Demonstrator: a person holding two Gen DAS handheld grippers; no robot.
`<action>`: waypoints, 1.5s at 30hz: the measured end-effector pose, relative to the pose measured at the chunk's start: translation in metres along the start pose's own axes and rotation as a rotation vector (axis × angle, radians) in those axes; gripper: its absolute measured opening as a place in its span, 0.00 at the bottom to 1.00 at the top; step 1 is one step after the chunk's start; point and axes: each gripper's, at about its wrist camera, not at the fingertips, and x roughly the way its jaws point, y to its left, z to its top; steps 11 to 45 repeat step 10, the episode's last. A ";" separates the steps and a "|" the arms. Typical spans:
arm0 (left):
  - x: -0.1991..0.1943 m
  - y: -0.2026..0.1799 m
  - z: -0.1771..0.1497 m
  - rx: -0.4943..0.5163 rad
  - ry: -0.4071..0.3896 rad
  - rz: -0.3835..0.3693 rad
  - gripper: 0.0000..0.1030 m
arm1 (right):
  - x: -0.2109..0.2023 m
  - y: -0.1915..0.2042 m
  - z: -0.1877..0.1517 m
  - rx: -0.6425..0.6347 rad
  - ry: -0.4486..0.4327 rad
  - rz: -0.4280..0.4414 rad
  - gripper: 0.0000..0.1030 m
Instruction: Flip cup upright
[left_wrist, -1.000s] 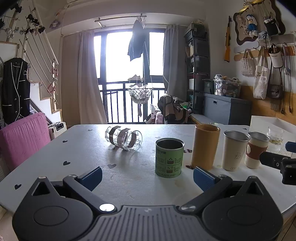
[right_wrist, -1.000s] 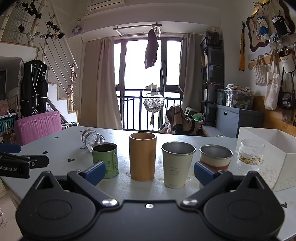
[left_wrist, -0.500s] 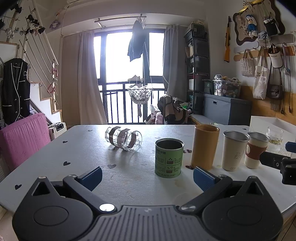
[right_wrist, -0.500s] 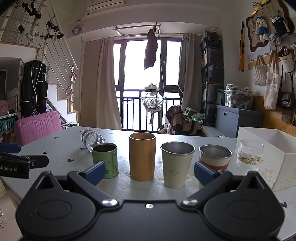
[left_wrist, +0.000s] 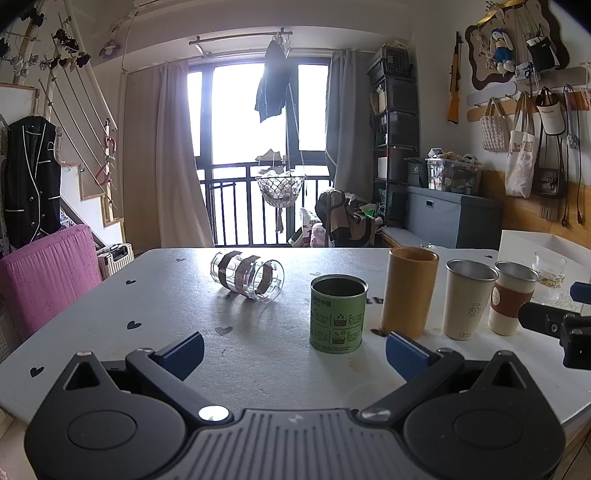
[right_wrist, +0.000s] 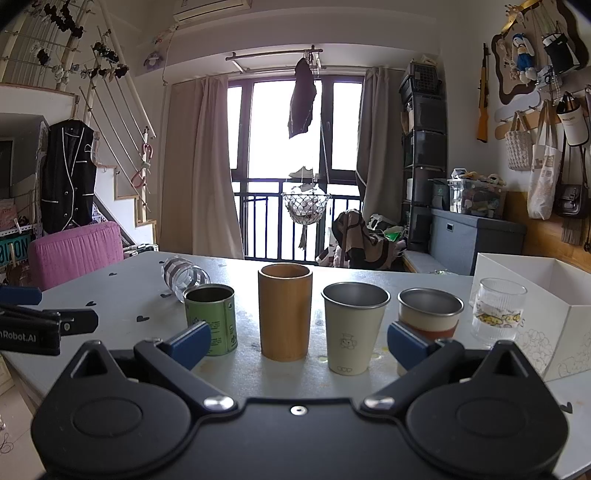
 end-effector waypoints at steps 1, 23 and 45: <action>0.000 0.000 0.000 0.000 -0.001 -0.001 1.00 | -0.001 0.000 0.000 0.000 0.000 0.000 1.00; -0.001 0.001 0.000 -0.001 0.003 0.005 1.00 | -0.001 0.000 0.000 0.000 0.000 0.000 1.00; -0.001 0.001 0.000 -0.001 0.003 0.005 1.00 | -0.001 0.000 0.000 0.000 0.000 0.000 1.00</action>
